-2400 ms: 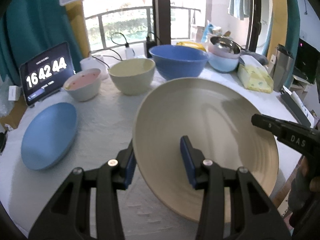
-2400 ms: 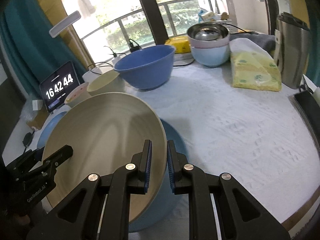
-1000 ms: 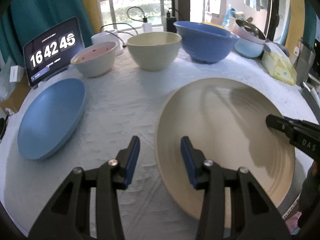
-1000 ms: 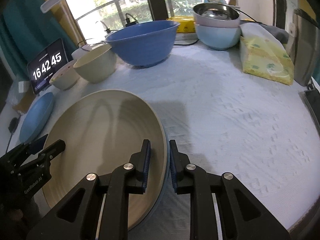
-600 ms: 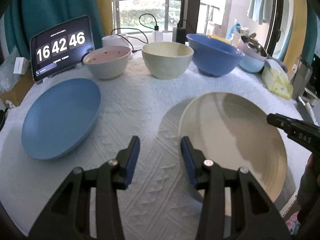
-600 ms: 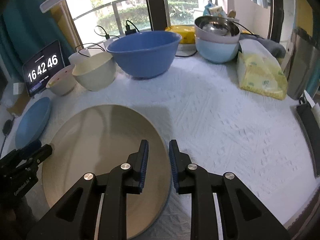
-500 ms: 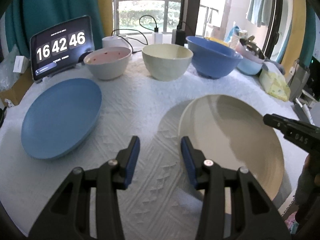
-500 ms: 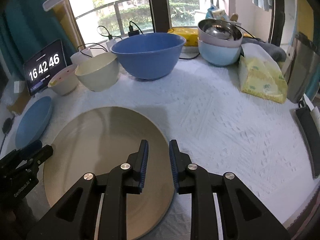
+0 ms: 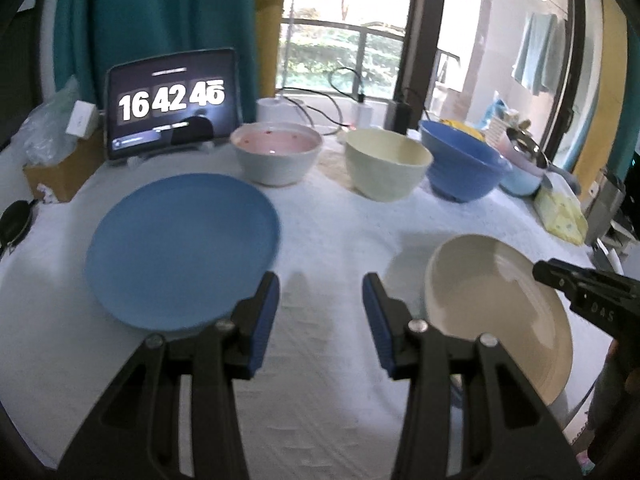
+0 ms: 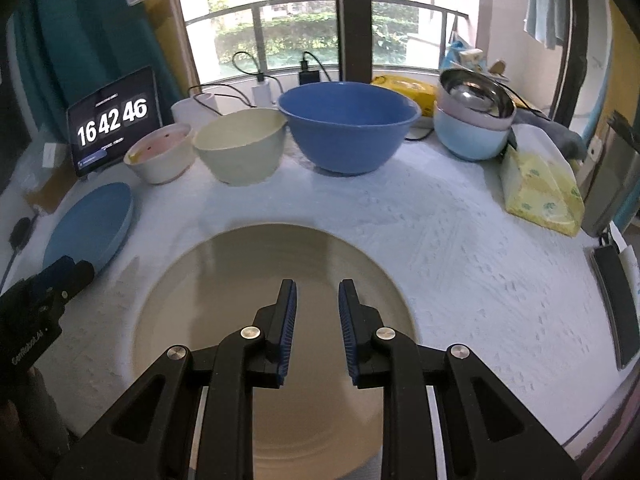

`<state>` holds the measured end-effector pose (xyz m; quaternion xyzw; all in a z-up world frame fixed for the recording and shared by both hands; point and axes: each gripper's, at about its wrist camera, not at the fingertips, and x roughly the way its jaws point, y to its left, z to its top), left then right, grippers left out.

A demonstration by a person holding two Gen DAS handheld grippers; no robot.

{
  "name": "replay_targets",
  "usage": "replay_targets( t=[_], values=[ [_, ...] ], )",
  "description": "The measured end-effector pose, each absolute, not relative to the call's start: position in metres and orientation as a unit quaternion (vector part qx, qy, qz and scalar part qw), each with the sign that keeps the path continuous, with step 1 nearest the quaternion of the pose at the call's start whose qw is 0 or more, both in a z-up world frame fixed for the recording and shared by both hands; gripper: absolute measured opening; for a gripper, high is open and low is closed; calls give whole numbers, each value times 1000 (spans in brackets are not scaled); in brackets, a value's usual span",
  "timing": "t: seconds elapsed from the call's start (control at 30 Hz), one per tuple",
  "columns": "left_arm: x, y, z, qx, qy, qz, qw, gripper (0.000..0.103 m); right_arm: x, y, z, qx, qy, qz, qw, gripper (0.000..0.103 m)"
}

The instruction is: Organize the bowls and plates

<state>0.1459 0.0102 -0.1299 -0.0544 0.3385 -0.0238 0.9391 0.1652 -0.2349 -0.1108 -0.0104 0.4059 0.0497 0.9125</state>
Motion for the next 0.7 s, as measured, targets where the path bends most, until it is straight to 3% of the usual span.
replay_targets(
  t=[0.7],
  values=[
    [136,86,-128,-69,305,49,949,45,174,-160,-108,-53,409,96,906,23]
  ],
)
